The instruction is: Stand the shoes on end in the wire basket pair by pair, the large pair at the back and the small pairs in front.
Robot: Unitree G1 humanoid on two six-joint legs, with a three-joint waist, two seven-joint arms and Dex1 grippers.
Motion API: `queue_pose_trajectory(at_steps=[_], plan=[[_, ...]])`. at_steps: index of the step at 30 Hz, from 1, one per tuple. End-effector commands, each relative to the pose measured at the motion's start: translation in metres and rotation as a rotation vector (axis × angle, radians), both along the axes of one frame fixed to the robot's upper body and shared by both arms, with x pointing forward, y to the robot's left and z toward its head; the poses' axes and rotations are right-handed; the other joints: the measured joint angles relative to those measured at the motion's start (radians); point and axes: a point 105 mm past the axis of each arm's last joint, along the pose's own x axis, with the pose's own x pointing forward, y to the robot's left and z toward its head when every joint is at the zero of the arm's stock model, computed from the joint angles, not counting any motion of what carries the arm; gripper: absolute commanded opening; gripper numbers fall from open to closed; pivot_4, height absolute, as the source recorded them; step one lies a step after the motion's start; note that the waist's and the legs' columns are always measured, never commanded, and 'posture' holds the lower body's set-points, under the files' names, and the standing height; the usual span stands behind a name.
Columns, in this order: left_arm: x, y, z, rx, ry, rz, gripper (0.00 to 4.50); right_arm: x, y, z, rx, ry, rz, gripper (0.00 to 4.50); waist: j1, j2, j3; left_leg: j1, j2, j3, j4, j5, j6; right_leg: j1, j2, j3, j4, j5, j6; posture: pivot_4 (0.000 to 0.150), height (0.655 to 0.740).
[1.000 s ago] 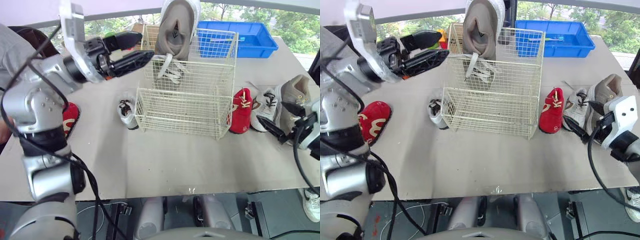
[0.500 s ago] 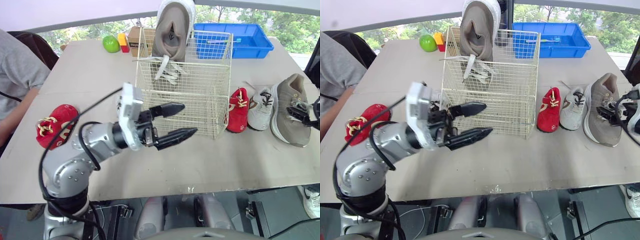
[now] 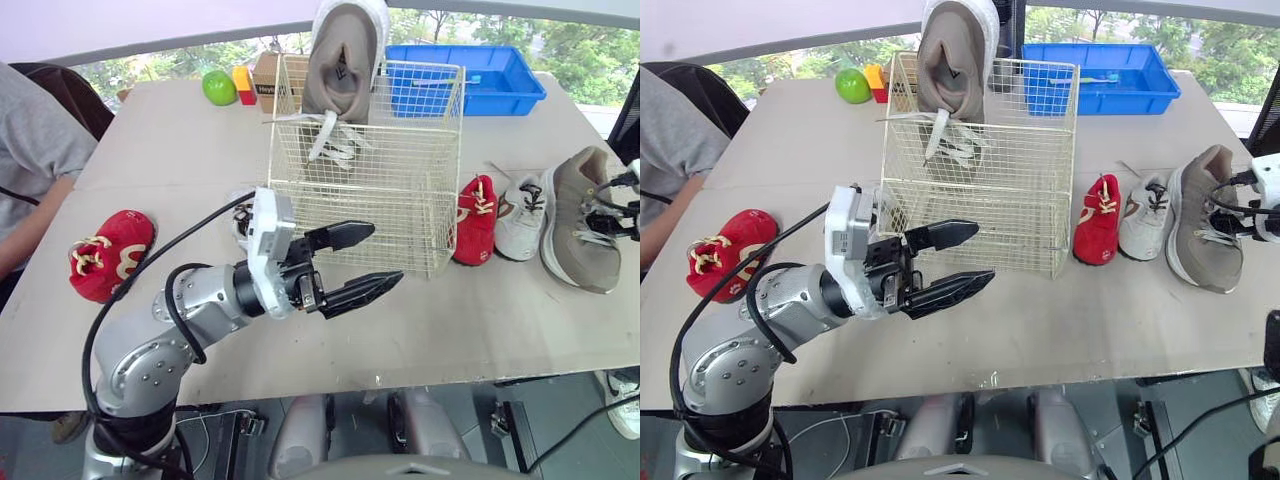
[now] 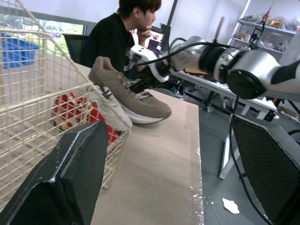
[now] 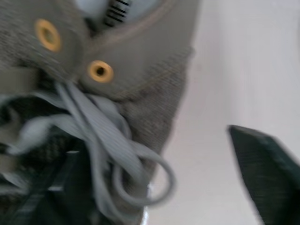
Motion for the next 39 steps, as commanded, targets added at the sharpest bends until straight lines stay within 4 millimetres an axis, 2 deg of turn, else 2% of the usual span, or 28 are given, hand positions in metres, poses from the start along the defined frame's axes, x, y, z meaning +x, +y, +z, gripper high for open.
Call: queue_pose_trajectory(at_steps=[1,2,4,5,6,12,14,15,16,17,18,20,22,25,27,31,34,39], plan=[[-0.014,-0.002,0.010,-0.005,-0.061,-0.040,4.50,-0.007,-0.009,-0.011,-0.040,0.055,-0.010,2.00,0.002,-0.002,-0.002,0.000,0.000,0.000,0.000,0.000,0.000,0.000,0.000,0.000,0.000,0.000,0.000,0.150,0.7400],[-0.014,-0.002,0.010,-0.004,-0.061,-0.040,4.50,-0.008,-0.009,-0.011,-0.033,0.056,-0.007,1.52,0.004,-0.003,-0.002,0.001,0.000,0.000,0.001,0.000,0.000,0.001,-0.001,-0.001,0.000,0.000,0.000,0.150,0.7400],[-0.013,-0.003,0.010,0.001,-0.063,-0.037,4.50,-0.012,-0.014,-0.011,-0.026,0.053,-0.019,0.86,0.007,-0.003,-0.002,0.001,-0.001,-0.001,0.002,0.000,0.000,0.003,-0.001,0.000,0.000,0.000,0.000,0.150,0.7400],[-0.013,-0.003,0.010,0.002,-0.064,-0.038,4.50,-0.014,-0.019,-0.008,-0.018,0.035,-0.028,0.29,0.007,-0.003,-0.002,0.001,-0.001,-0.001,0.003,0.000,0.001,0.004,-0.001,0.000,-0.001,0.000,0.000,0.150,0.7400],[-0.013,-0.004,0.010,0.003,-0.064,-0.039,4.50,-0.017,-0.024,-0.003,-0.003,0.004,-0.040,0.01,0.008,-0.003,-0.002,0.001,-0.001,-0.001,0.003,0.000,0.001,0.004,-0.001,0.000,-0.001,0.000,0.000,0.150,0.7400],[-0.010,-0.004,0.010,0.001,-0.065,-0.041,4.50,-0.018,-0.038,0.053,0.162,-0.323,-0.100,0.01,0.009,0.003,0.001,0.000,-0.001,-0.002,0.001,-0.001,0.001,0.003,-0.002,0.000,-0.001,0.000,0.001,0.150,0.7400],[-0.008,-0.006,0.011,-0.006,-0.074,-0.048,4.50,-0.021,-0.037,0.083,0.190,-0.456,-0.065,0.01,0.008,0.005,0.002,0.000,-0.002,-0.002,0.000,-0.001,0.001,0.002,-0.002,0.001,-0.001,0.001,0.001,0.150,0.7400],[-0.005,-0.007,0.013,-0.012,-0.077,-0.048,4.50,-0.020,-0.029,0.105,0.245,-0.549,-0.038,0.01,0.007,0.007,0.003,0.000,-0.002,-0.002,0.000,-0.001,0.001,0.001,-0.002,0.001,-0.001,0.001,0.001,0.150,0.7400],[-0.003,-0.006,0.014,-0.017,-0.078,-0.048,4.50,-0.021,-0.021,0.119,0.284,-0.606,-0.018,0.01,0.003,0.008,0.003,0.000,-0.001,-0.002,0.000,-0.001,0.001,0.001,-0.001,0.001,-0.001,0.000,0.001,0.150,0.7400],[-0.002,-0.007,0.015,-0.020,-0.082,-0.048,4.50,-0.021,-0.007,0.137,0.300,-0.674,0.029,0.01,-0.002,0.010,0.003,0.000,-0.001,-0.003,-0.001,-0.001,0.001,-0.001,-0.001,0.003,0.000,0.001,0.001,0.150,0.7400],[0.000,-0.006,0.016,-0.030,-0.085,-0.042,4.50,-0.018,0.016,0.156,0.327,-0.747,0.089,0.01,-0.010,0.011,0.003,0.000,-0.001,-0.002,-0.001,-0.001,0.001,-0.001,0.000,0.004,0.001,0.001,0.001,0.150,0.7400],[0.003,-0.005,0.019,-0.042,-0.097,-0.034,4.50,-0.017,0.055,0.180,0.354,-0.832,0.186,0.01,-0.029,0.011,0.003,0.001,0.000,-0.004,-0.002,-0.001,0.001,-0.001,0.002,0.005,0.001,0.001,0.002,0.150,0.7400],[0.007,-0.003,0.023,-0.078,-0.099,0.002,4.50,-0.015,0.091,0.198,0.360,-0.890,0.274,0.01,-0.040,0.012,0.003,0.002,0.000,-0.009,-0.003,-0.001,0.001,-0.002,0.006,0.008,0.002,0.001,0.002,0.150,0.7400],[0.009,0.001,0.023,-0.101,-0.113,0.074,4.50,-0.012,0.135,0.222,0.409,-0.975,0.388,0.01,-0.011,0.010,0.004,0.000,0.000,-0.010,-0.003,-0.001,0.001,-0.002,0.006,0.003,0.001,0.001,0.001,0.150,0.7400],[0.013,0.009,0.022,-0.131,-0.120,0.175,4.50,-0.011,0.165,0.241,0.450,-1.043,0.465,0.01,-0.012,0.011,0.004,-0.002,-0.001,-0.009,-0.003,-0.001,0.001,-0.003,0.004,0.004,0.000,0.001,0.001,0.150,0.7400],[0.010,0.024,0.014,-0.134,-0.125,0.283,4.50,-0.007,0.224,0.258,0.462,-1.116,0.606,0.01,-0.020,0.011,0.005,-0.002,-0.001,-0.008,-0.004,-0.001,0.001,-0.005,0.001,0.008,0.000,0.001,0.002,0.150,0.7400],[0.009,0.032,0.014,-0.148,-0.130,0.333,4.50,-0.009,0.241,0.271,0.454,-1.195,0.641,0.01,-0.016,0.011,0.005,-0.003,0.000,-0.010,-0.005,-0.001,0.001,-0.005,0.001,0.004,0.000,0.001,0.002,0.150,0.7400],[0.005,0.042,0.014,-0.153,-0.157,0.399,4.50,-0.011,0.251,0.291,0.465,-1.297,0.634,0.01,-0.013,0.011,0.005,-0.003,-0.001,-0.010,-0.005,-0.001,0.001,-0.005,0.000,0.003,0.000,0.001,0.002,0.150,0.7400]])
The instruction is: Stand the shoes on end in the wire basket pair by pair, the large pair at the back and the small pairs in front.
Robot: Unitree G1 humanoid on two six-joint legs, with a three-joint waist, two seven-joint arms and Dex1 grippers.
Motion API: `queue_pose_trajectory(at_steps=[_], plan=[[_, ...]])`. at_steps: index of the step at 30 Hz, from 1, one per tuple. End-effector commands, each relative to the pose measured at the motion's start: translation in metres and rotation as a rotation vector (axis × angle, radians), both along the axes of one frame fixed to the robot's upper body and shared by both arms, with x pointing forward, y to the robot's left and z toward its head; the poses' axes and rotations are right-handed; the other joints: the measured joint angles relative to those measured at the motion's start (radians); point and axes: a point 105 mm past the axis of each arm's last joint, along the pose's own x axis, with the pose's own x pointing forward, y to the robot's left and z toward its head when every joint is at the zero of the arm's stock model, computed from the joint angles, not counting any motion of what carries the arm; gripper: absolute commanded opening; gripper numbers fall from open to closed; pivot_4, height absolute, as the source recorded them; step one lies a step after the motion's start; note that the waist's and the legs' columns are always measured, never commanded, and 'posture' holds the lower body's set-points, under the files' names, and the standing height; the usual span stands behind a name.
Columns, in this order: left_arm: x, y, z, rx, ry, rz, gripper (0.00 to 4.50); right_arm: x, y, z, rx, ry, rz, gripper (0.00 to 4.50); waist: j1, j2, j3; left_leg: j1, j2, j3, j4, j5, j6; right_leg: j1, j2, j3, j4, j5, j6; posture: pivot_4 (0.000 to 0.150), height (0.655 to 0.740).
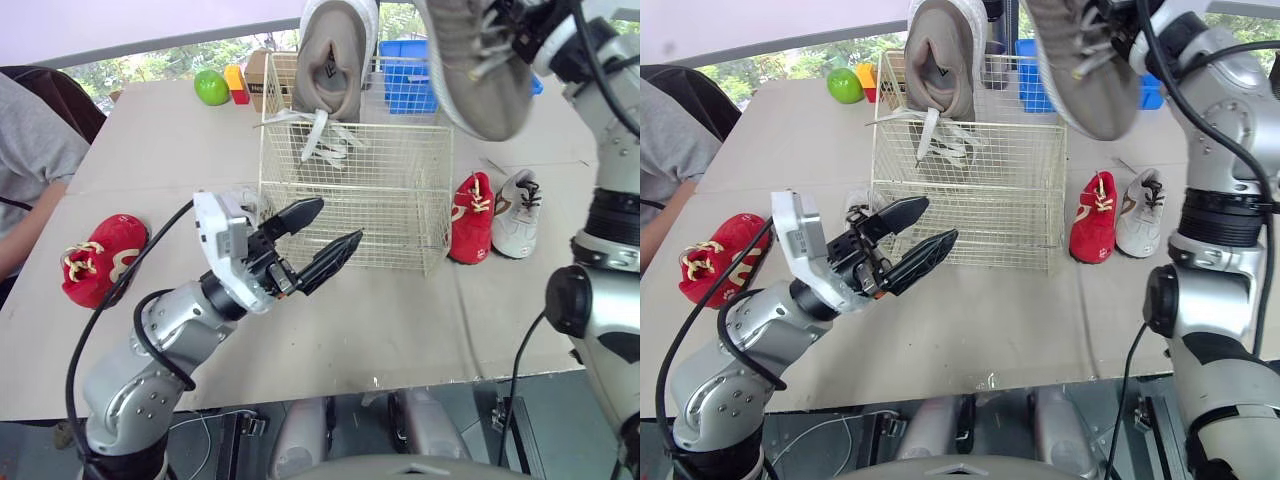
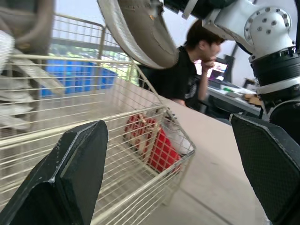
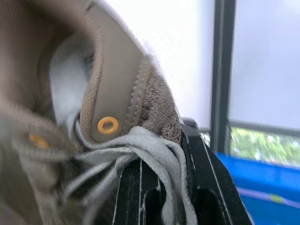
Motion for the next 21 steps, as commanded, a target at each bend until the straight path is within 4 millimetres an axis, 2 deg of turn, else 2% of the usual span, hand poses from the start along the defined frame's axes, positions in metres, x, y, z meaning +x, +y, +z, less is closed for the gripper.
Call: queue_pose_trajectory(at_steps=[1,4,8,11,16,18,21], plan=[[-0.008,0.006,0.013,-0.010,-0.087,0.044,4.50,-0.024,0.000,0.046,0.066,-0.189,-0.003,0.01,0.002,0.000,0.000,0.000,0.000,0.000,0.000,0.000,0.000,0.000,0.000,0.000,0.000,0.000,0.000,0.150,0.7400],[-0.010,0.012,0.014,-0.012,-0.103,0.074,4.50,-0.028,0.003,0.055,0.129,-0.224,0.002,0.01,-0.001,0.000,0.000,0.000,0.000,0.000,0.000,0.000,0.000,0.000,0.000,0.000,0.000,0.000,0.000,0.150,0.7400],[-0.011,0.015,0.013,-0.017,-0.107,0.097,4.50,-0.030,0.010,0.055,0.152,-0.264,-0.009,0.01,-0.002,0.000,0.000,0.000,0.000,0.000,-0.001,0.000,0.000,0.000,0.000,-0.001,0.000,0.000,0.000,0.150,0.7400],[-0.011,0.016,0.010,-0.005,-0.106,0.107,4.50,-0.022,0.023,0.046,0.160,-0.277,-0.023,0.01,-0.004,0.000,0.000,0.000,0.000,0.000,-0.001,0.000,0.000,0.000,0.000,-0.001,0.000,0.000,0.000,0.150,0.7400],[-0.004,0.018,0.017,-0.001,-0.127,0.129,4.50,0.002,0.032,0.038,0.241,-0.255,0.004,0.01,-0.005,0.000,0.000,0.002,0.000,0.000,-0.002,0.000,0.000,0.000,0.000,0.000,0.000,0.000,0.000,0.150,0.7400],[-0.002,0.018,0.020,-0.003,-0.137,0.141,4.50,0.009,0.037,0.032,0.258,-0.245,0.009,0.01,-0.003,0.000,0.000,0.002,0.000,0.000,-0.002,0.000,0.000,0.000,0.000,-0.001,0.000,0.000,0.000,0.150,0.7400],[0.000,0.019,0.023,-0.015,-0.144,0.159,4.50,0.026,0.040,0.000,0.256,-0.202,-0.022,0.01,-0.007,0.000,0.000,0.002,0.000,0.000,-0.003,0.000,0.000,0.000,0.000,0.001,-0.001,0.000,0.000,0.150,0.7400]])
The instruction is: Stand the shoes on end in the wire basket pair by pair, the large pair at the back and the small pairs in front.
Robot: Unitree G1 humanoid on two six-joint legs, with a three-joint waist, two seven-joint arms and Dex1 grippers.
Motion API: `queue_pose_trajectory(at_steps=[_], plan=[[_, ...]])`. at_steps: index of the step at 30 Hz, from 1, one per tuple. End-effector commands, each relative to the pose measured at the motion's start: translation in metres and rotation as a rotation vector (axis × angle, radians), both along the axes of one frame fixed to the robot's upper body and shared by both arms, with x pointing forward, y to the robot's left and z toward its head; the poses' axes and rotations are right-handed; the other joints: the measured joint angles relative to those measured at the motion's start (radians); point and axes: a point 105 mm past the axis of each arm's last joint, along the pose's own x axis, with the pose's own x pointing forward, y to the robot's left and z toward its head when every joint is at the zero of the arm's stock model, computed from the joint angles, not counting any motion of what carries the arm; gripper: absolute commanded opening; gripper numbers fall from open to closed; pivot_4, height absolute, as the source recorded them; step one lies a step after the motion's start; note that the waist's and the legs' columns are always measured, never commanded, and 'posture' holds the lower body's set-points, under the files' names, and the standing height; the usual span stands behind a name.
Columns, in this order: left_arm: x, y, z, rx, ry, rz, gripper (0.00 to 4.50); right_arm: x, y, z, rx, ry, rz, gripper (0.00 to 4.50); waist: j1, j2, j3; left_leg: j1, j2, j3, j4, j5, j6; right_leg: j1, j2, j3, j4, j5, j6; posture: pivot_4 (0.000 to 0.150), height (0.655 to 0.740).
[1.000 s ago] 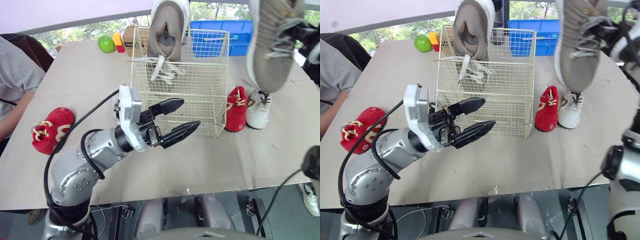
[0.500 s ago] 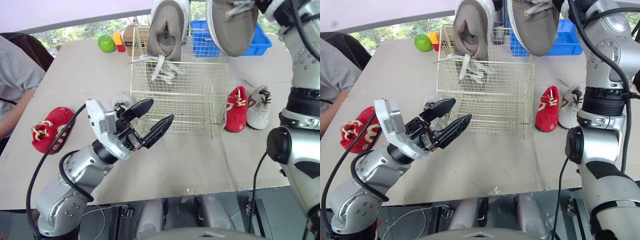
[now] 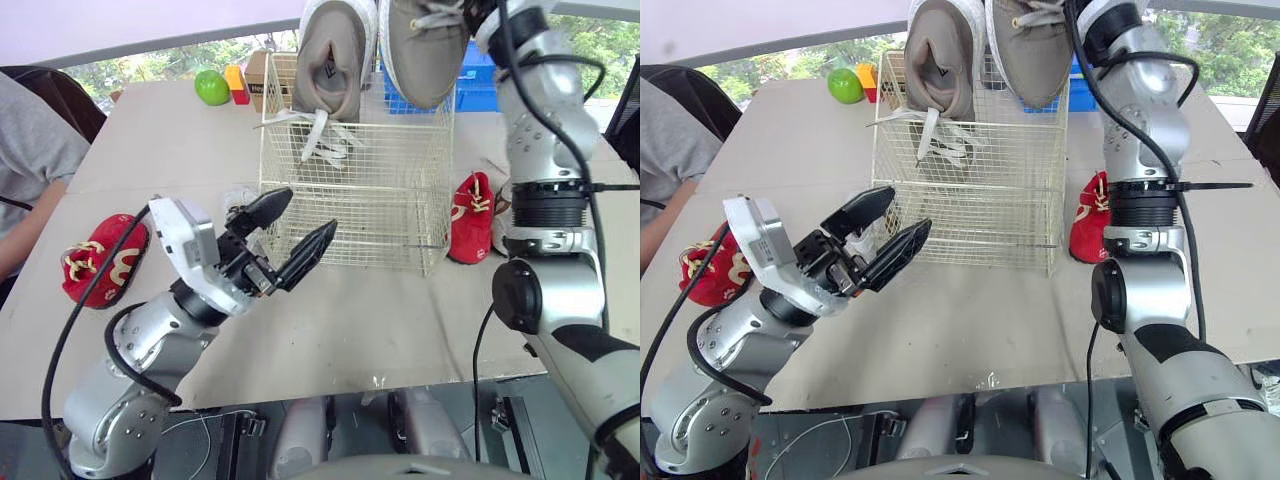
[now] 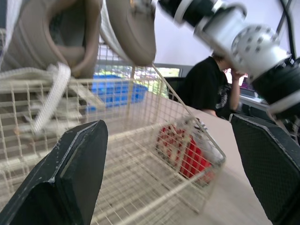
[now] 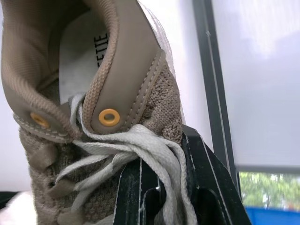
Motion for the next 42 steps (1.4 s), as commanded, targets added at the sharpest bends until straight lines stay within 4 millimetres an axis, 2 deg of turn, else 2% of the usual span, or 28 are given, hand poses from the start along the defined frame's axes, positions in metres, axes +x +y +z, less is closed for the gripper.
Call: queue_pose_trajectory(at_steps=[1,5,6,8,9,15,18,24,28,29,32,36,37,39,42], plan=[[-0.002,0.003,0.008,-0.012,-0.037,0.023,4.50,0.000,0.002,-0.005,0.015,-0.050,-0.019,0.01,-0.003,0.000,0.000,0.000,0.000,0.000,0.000,0.000,0.000,0.000,0.000,0.001,0.000,0.000,0.000,0.150,0.7400],[-0.007,0.004,0.004,-0.006,-0.029,0.016,4.50,0.015,0.002,-0.057,-0.090,0.016,-0.111,0.01,0.000,-0.005,-0.005,0.002,0.000,0.000,-0.004,0.000,0.000,0.000,0.000,-0.001,0.000,0.000,0.000,0.150,0.7400],[-0.008,0.007,0.002,-0.003,-0.022,0.026,4.50,0.010,0.004,-0.070,-0.051,0.012,-0.053,0.01,0.000,-0.008,-0.007,0.004,0.001,-0.001,-0.005,0.000,0.000,0.001,0.000,-0.001,0.000,0.000,0.000,0.150,0.7400],[-0.008,0.012,-0.001,-0.004,-0.009,0.044,4.50,0.002,0.005,-0.094,-0.070,0.045,-0.041,0.01,0.001,-0.015,-0.014,0.005,0.001,-0.002,-0.006,0.000,0.000,0.002,0.000,-0.001,0.000,0.000,0.000,0.150,0.7400],[-0.009,0.013,-0.003,-0.003,-0.003,0.048,4.50,-0.001,0.005,-0.102,-0.072,0.065,-0.041,0.01,0.001,-0.019,-0.017,0.007,0.001,-0.003,-0.006,0.000,-0.001,0.004,0.000,-0.002,0.000,0.000,-0.001,0.150,0.7400],[-0.012,0.018,-0.010,0.006,0.016,0.044,4.50,-0.017,0.000,-0.135,-0.104,0.165,-0.054,0.01,0.003,-0.017,-0.015,0.014,0.001,0.001,-0.006,0.001,-0.001,0.009,-0.002,0.002,-0.001,-0.002,-0.004,0.150,0.7400],[-0.014,0.019,-0.014,0.012,0.028,0.033,4.50,-0.022,-0.002,-0.142,-0.079,0.215,-0.044,0.01,0.004,-0.017,-0.015,0.016,0.001,0.000,-0.007,0.001,-0.001,0.011,-0.002,0.001,-0.001,-0.004,-0.006,0.150,0.7400],[-0.013,0.020,-0.018,0.015,0.036,0.023,4.50,-0.032,0.007,-0.157,-0.121,0.291,0.013,0.01,0.004,-0.017,-0.016,0.016,0.001,-0.001,-0.012,0.001,-0.002,0.011,-0.001,-0.001,-0.004,-0.004,-0.006,0.150,0.7400],[-0.013,0.018,-0.021,0.024,0.040,0.003,4.50,-0.035,0.009,-0.157,-0.218,0.279,0.014,0.01,0.002,-0.017,-0.016,0.016,0.001,0.000,-0.013,0.001,-0.002,0.011,-0.001,-0.001,-0.005,-0.004,-0.007,0.150,0.7400],[-0.013,0.018,-0.022,0.026,0.040,0.000,4.50,-0.035,0.012,-0.155,-0.255,0.267,0.038,0.01,0.002,-0.017,-0.016,0.016,0.002,0.000,-0.013,0.001,-0.002,0.011,-0.001,-0.001,-0.005,-0.004,-0.007,0.150,0.7400],[-0.012,0.018,-0.023,0.030,0.037,-0.006,4.50,-0.044,0.033,-0.145,-0.508,0.127,0.101,0.01,0.001,-0.016,-0.015,0.016,0.001,0.000,-0.013,0.001,-0.002,0.011,-0.001,-0.001,-0.006,-0.004,-0.007,0.150,0.7400],[-0.012,0.018,-0.025,0.032,0.034,-0.010,4.50,-0.051,0.051,-0.143,-0.675,0.024,0.153,0.01,-0.005,-0.016,-0.015,0.016,0.002,0.002,-0.015,0.001,-0.001,0.010,0.000,0.001,-0.008,-0.004,-0.006,0.150,0.7400],[-0.012,0.018,-0.025,0.032,0.034,-0.010,4.50,-0.051,0.054,-0.142,-0.672,0.022,0.162,0.01,-0.006,-0.016,-0.015,0.016,0.002,0.002,-0.017,0.001,-0.001,0.010,0.000,0.001,-0.009,-0.003,-0.004,0.150,0.7400],[-0.013,0.018,-0.025,0.031,0.032,-0.008,4.50,-0.045,0.052,-0.135,-0.521,0.096,0.182,0.01,-0.014,-0.016,-0.015,0.017,0.002,0.002,-0.019,0.001,-0.002,0.009,0.001,0.001,-0.010,-0.003,-0.004,0.150,0.7400],[-0.014,0.019,-0.026,0.032,0.033,0.002,4.50,-0.038,0.044,-0.140,-0.470,0.164,0.158,0.01,-0.027,-0.016,-0.015,0.018,0.006,0.002,-0.022,0.001,-0.002,0.009,0.002,0.002,-0.010,-0.003,-0.004,0.150,0.7400]])
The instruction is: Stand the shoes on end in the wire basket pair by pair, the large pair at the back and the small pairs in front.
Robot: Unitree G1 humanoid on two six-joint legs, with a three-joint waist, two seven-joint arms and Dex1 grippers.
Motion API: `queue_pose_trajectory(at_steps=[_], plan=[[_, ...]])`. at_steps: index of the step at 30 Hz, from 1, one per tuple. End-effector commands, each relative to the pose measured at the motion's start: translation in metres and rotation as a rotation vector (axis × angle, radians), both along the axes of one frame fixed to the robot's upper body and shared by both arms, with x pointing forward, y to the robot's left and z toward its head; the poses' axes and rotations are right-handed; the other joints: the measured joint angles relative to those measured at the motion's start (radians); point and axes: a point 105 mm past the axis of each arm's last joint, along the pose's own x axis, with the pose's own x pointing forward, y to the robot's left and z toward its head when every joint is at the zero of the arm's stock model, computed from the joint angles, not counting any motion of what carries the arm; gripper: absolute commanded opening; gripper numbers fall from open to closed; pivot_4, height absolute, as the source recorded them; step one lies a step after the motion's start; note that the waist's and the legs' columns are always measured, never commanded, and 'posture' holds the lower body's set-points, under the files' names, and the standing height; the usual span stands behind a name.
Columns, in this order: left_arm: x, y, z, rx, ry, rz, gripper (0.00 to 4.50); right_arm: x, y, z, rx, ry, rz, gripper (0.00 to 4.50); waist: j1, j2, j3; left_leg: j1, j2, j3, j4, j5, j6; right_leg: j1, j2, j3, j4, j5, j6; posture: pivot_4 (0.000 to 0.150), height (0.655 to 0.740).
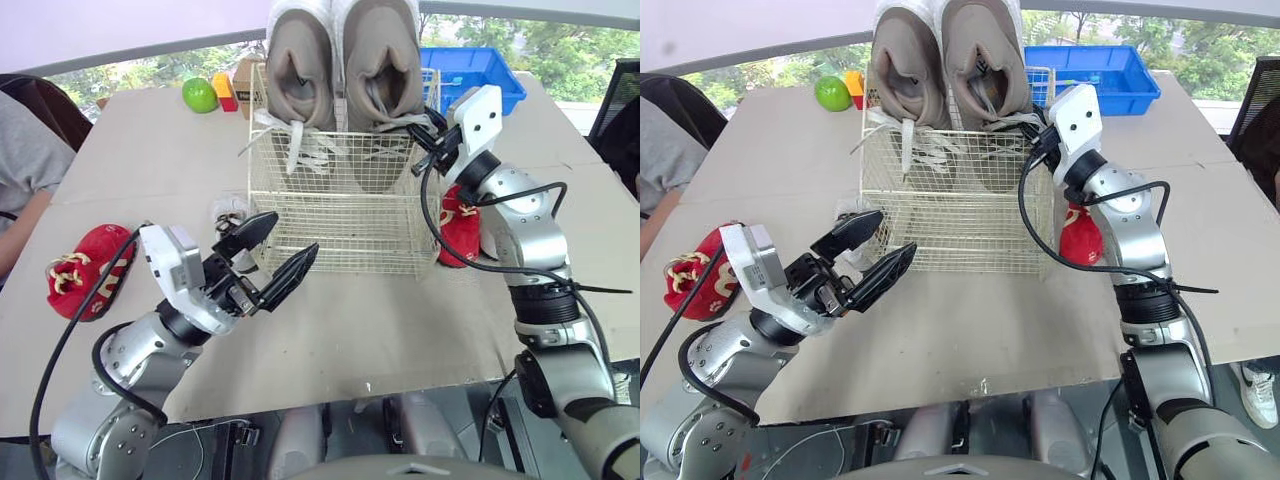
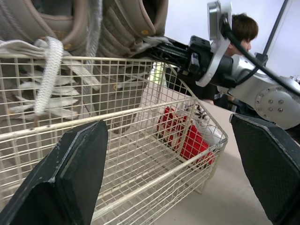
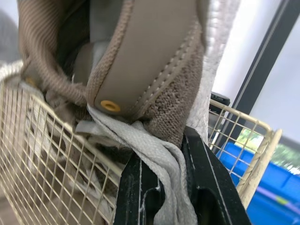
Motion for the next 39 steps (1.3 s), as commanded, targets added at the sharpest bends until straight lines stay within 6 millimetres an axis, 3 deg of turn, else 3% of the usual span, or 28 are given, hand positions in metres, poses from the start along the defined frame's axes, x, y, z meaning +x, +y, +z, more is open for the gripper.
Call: queue_pose_trajectory(at_steps=[1,3,7,8,14,15,17,19,24,28,31,39], plan=[[-0.006,0.000,0.006,0.001,-0.039,0.004,4.50,0.004,0.005,-0.011,0.057,0.110,0.015,0.01,-0.002,0.000,0.000,0.000,0.000,0.000,-0.001,0.000,0.000,0.000,0.000,0.000,0.000,0.000,0.000,0.150,0.7400],[-0.007,0.000,0.004,0.002,-0.036,0.008,4.50,0.007,-0.004,-0.012,0.123,0.161,-0.011,0.01,-0.002,0.000,0.000,0.000,0.001,0.000,-0.001,0.000,0.000,0.000,0.000,0.000,0.000,0.000,-0.001,0.150,0.7400],[-0.008,0.004,0.001,0.008,-0.027,0.020,4.50,0.007,-0.019,-0.019,0.093,0.196,-0.062,0.01,0.004,0.000,0.000,0.000,0.001,0.000,-0.001,0.000,0.000,0.000,0.000,-0.001,0.000,0.000,-0.001,0.150,0.7400],[-0.009,0.004,0.001,0.010,-0.025,0.018,4.50,0.007,-0.022,-0.019,0.096,0.202,-0.065,0.73,0.006,0.000,0.000,0.000,0.000,0.000,-0.001,0.000,0.000,0.000,0.000,-0.001,0.000,-0.001,-0.001,0.150,0.7400],[-0.010,0.006,-0.004,0.021,-0.011,0.014,4.50,-0.010,-0.030,-0.008,-0.049,0.124,-0.022,3.20,0.022,0.000,0.000,-0.001,-0.002,0.000,0.000,0.000,0.000,0.001,-0.003,-0.001,-0.004,-0.001,-0.001,0.150,0.7400],[-0.009,0.009,-0.005,0.010,-0.003,0.027,4.50,-0.016,-0.036,-0.004,-0.093,0.098,-0.029,3.41,0.030,-0.001,0.000,-0.001,-0.003,0.000,0.000,0.000,0.000,0.001,-0.003,0.000,-0.004,-0.001,-0.001,0.150,0.7400],[-0.008,0.014,-0.007,-0.007,0.009,0.050,4.50,-0.023,-0.045,-0.001,-0.134,0.084,-0.036,4.33,0.039,-0.001,0.001,-0.002,-0.004,-0.001,0.000,0.000,0.000,0.001,-0.004,-0.002,-0.006,-0.001,-0.002,0.150,0.7400],[-0.006,0.025,-0.012,-0.033,0.031,0.105,4.50,-0.033,-0.051,-0.001,-0.183,0.081,-0.011,4.33,0.042,-0.001,0.001,-0.003,-0.004,-0.001,0.000,0.000,0.000,0.001,-0.005,-0.002,-0.007,-0.001,-0.002,0.150,0.7400],[-0.002,0.078,-0.029,-0.136,0.115,0.397,4.50,-0.083,-0.058,-0.002,-0.300,0.087,0.220,4.33,0.046,0.000,0.003,-0.005,-0.004,-0.001,0.000,0.000,0.000,0.000,-0.006,-0.003,-0.008,-0.001,0.000,0.150,0.7400],[0.009,0.107,-0.045,-0.099,0.187,0.611,4.50,-0.124,-0.049,-0.022,-0.387,0.171,0.437,4.33,0.052,0.001,0.003,-0.008,-0.002,-0.006,0.000,0.000,0.001,-0.002,-0.003,-0.007,-0.007,-0.001,0.000,0.150,0.7400],[0.020,0.107,-0.060,-0.023,0.254,0.675,4.50,-0.146,-0.036,-0.040,-0.422,0.216,0.534,4.33,0.054,0.001,0.003,-0.010,-0.002,-0.007,0.002,0.000,0.000,-0.003,-0.002,-0.008,-0.007,-0.001,0.000,0.150,0.7400],[0.047,0.082,-0.074,0.043,0.274,0.682,4.50,-0.140,-0.030,-0.053,-0.409,0.229,0.485,4.33,0.058,0.000,0.004,-0.016,-0.004,-0.007,0.012,0.000,0.000,-0.004,-0.004,-0.009,-0.006,0.000,0.001,0.150,0.7400]])
